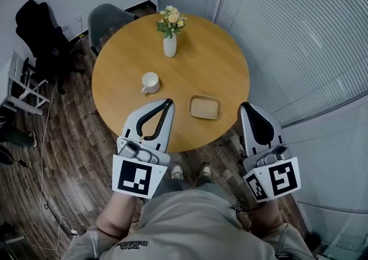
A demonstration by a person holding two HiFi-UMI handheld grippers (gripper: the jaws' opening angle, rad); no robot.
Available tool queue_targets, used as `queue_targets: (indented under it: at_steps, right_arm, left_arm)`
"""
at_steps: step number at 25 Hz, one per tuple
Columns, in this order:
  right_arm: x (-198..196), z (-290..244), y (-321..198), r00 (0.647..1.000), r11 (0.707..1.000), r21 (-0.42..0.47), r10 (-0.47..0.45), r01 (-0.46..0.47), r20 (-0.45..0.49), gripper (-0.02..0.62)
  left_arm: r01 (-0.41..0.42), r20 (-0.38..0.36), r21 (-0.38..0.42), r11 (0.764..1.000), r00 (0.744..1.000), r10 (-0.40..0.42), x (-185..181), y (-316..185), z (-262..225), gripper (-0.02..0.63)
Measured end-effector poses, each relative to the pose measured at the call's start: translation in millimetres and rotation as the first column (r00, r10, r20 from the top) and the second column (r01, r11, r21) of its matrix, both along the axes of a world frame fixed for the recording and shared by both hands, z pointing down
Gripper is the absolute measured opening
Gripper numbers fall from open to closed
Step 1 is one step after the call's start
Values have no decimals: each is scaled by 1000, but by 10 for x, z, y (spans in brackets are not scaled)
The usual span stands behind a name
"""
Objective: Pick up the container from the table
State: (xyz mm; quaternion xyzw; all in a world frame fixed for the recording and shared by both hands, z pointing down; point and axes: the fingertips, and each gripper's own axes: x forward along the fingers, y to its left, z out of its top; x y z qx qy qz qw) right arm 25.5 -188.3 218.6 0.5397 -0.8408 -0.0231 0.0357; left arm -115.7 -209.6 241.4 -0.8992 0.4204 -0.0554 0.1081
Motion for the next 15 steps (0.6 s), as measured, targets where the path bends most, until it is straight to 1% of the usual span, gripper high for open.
queue_targets:
  at_steps: [7,12,15]
  right_arm:
    - [147,85,-205,1000,1000,-18,-19,19,11,29]
    - [254,128,-342,999,999,-33,-6,7,34,31]
    - [337,165,-432,1000,999,-43,1,0,24,31]
  left_arm:
    - [32,11,-17,999,999,-31,94,-142,46,20]
    - [45,16,-30,999,999,-45,165,-235,89,20]
    - [50,12,-37,998,999,-50,243,-324,118,20]
